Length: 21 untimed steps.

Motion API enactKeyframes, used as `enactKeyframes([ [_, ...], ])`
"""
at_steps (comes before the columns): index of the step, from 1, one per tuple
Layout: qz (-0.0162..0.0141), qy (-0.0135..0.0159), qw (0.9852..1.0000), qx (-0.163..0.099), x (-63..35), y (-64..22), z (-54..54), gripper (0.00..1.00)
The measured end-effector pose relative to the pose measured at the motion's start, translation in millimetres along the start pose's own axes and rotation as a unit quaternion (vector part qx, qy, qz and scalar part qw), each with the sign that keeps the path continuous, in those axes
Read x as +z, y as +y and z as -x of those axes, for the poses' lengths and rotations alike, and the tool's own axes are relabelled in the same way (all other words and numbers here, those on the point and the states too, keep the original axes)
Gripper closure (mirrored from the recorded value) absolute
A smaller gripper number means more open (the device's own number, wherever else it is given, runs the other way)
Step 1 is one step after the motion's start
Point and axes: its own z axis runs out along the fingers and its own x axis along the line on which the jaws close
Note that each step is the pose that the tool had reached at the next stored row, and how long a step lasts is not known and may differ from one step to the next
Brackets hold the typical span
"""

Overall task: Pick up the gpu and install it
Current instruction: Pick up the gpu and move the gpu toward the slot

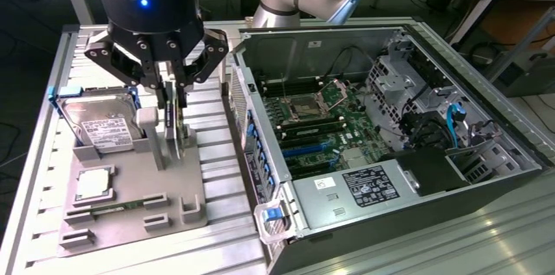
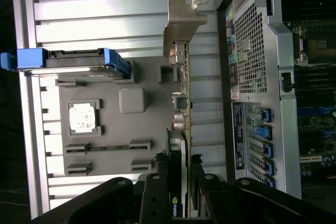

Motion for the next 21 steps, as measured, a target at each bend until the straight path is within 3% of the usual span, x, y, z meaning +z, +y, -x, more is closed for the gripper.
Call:
enactKeyframes([
  [21,0.0001,-0.0001,1.0000,0.000,-23.4,1.0,0.4,0.73],
])
